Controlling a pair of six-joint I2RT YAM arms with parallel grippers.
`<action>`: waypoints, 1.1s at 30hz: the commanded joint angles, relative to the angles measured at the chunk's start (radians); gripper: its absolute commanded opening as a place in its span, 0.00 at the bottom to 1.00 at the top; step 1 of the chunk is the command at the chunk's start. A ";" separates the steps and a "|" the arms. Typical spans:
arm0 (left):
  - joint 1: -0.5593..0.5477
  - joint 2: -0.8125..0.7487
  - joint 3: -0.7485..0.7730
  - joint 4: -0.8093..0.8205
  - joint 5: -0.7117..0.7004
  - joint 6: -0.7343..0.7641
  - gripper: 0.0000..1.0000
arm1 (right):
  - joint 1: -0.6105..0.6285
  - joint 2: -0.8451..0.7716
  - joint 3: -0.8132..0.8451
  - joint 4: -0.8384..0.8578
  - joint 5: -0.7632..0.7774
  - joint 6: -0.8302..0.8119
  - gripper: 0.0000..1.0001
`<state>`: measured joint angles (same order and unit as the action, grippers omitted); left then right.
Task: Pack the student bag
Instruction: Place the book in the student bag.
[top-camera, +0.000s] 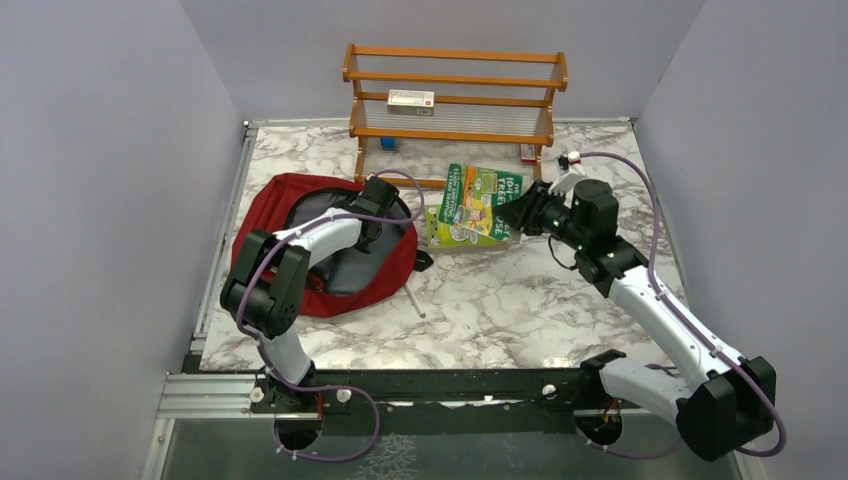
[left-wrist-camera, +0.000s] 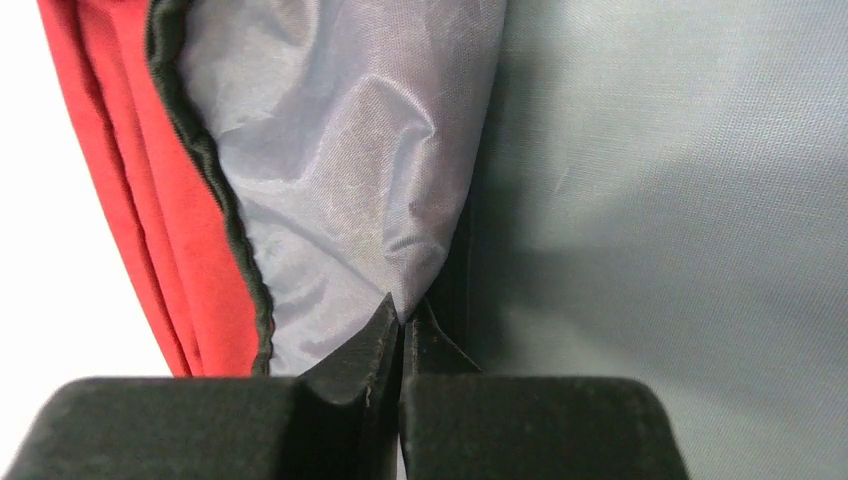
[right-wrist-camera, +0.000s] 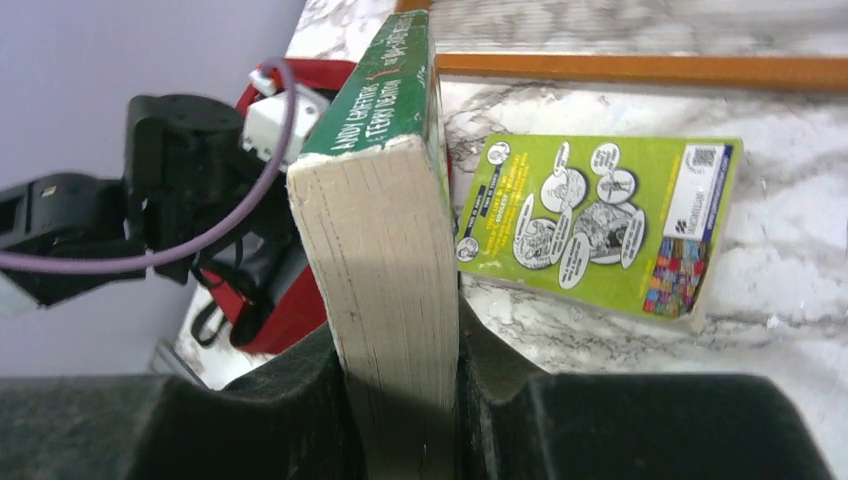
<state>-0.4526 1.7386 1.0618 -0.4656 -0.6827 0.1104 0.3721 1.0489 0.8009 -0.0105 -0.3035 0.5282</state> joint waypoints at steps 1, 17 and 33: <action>0.006 -0.090 0.079 -0.002 0.022 -0.046 0.00 | 0.001 -0.023 0.034 0.013 0.123 0.248 0.01; 0.006 -0.225 0.134 0.027 0.134 -0.106 0.00 | 0.123 0.149 0.155 0.131 -0.009 0.498 0.01; 0.027 -0.331 0.038 0.156 0.164 -0.099 0.00 | 0.306 0.497 0.269 0.264 0.073 0.592 0.00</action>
<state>-0.4320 1.4742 1.1324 -0.4232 -0.5674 0.0223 0.6601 1.4986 0.9882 0.1123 -0.2611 1.0794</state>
